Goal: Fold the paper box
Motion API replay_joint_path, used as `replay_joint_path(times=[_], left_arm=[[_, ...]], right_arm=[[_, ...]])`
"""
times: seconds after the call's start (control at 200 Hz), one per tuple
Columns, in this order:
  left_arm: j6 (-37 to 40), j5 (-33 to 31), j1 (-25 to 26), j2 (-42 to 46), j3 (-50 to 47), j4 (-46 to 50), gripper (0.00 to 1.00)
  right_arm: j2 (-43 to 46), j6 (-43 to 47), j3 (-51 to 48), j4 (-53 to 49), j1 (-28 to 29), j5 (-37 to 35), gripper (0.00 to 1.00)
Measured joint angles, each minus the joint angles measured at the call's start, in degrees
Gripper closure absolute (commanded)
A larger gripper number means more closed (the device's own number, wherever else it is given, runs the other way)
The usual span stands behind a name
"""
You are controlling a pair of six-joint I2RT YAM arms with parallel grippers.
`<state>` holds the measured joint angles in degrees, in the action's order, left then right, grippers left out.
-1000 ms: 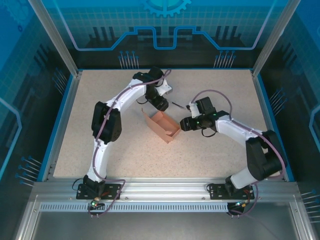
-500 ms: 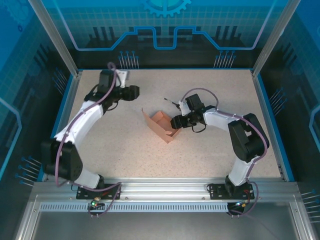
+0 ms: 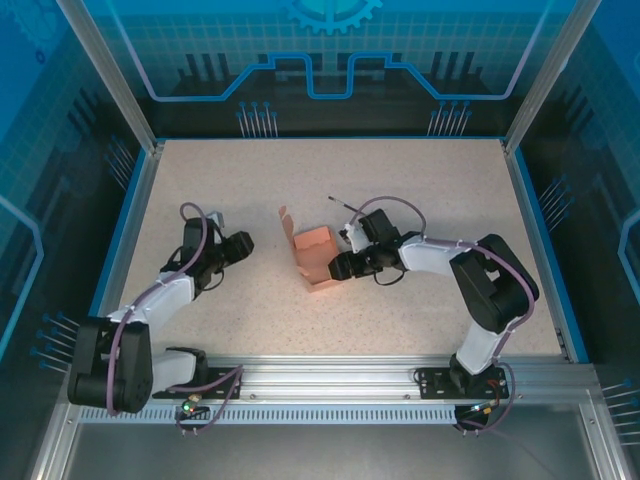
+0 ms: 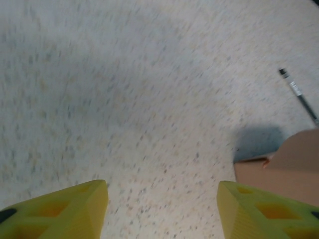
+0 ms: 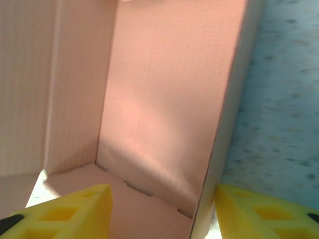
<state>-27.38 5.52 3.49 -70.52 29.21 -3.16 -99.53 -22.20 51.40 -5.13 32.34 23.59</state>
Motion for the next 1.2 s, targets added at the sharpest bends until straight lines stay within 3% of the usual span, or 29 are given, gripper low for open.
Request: replay_joint_path(times=[0.175,0.36,0.906,1.201], left_arm=[[-2.36,1.66,2.78,-6.03,-1.09,-4.00,0.43],[-3.96,3.34,6.71,-14.86,0.44,-8.35,0.45],[-4.68,4.74,11.34,-29.20,15.10,-9.18,0.46],[-3.96,11.89,16.52,-40.61,29.64,-8.61,0.45]], right_arm=[[1.70,-1.44,-0.04,2.27,1.57,0.57,0.42],[3.26,-1.14,-0.04,2.03,-0.55,-0.31,0.42],[8.22,3.43,-0.04,-2.08,-8.46,-6.88,0.43],[11.45,10.16,-0.07,-4.33,-8.46,-11.93,0.43]])
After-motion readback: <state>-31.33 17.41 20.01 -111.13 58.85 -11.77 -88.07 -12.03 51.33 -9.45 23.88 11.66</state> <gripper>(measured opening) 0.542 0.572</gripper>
